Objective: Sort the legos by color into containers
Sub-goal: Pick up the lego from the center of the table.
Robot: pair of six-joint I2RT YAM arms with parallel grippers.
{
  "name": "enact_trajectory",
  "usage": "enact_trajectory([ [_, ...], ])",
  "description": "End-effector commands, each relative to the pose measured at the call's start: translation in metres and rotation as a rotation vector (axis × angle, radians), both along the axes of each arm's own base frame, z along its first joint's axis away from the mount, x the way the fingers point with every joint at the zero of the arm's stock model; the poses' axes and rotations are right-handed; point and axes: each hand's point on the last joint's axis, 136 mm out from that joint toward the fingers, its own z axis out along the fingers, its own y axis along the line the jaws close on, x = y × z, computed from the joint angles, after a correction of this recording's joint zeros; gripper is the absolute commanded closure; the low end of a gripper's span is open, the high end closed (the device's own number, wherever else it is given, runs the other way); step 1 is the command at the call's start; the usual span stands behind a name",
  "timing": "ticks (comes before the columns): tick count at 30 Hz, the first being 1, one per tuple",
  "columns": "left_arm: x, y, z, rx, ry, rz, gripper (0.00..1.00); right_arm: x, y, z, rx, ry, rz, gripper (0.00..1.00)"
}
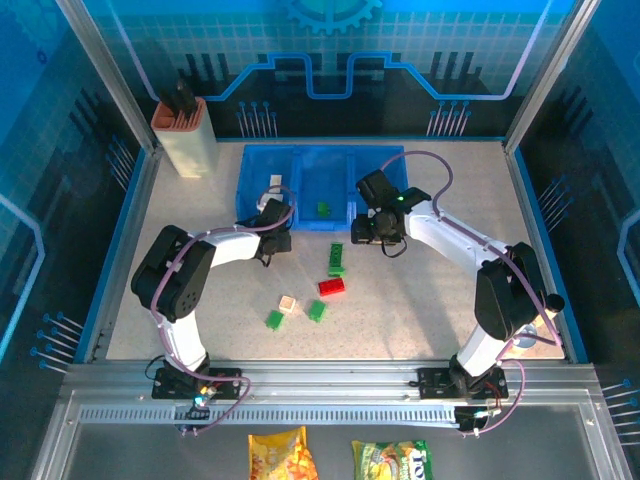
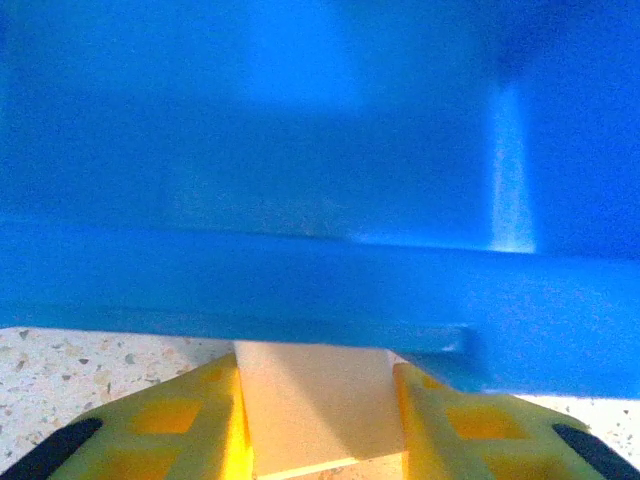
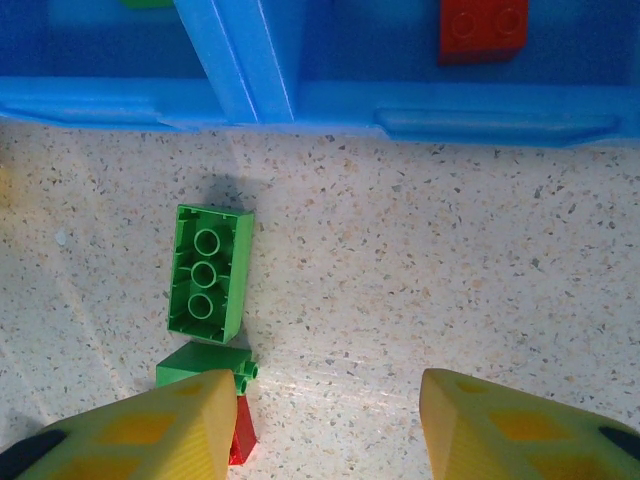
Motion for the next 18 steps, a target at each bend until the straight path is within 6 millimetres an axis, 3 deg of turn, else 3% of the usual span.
enact_trajectory([
  [1, -0.008, -0.002, 0.004, -0.034, 0.011, -0.005, 0.64, -0.002, 0.006, 0.005, -0.004, 0.0, 0.021, 0.47],
  [18, -0.052, 0.006, 0.041, -0.069, 0.034, -0.065, 0.69, -0.002, 0.014, 0.007, 0.001, -0.007, 0.035, 0.47],
])
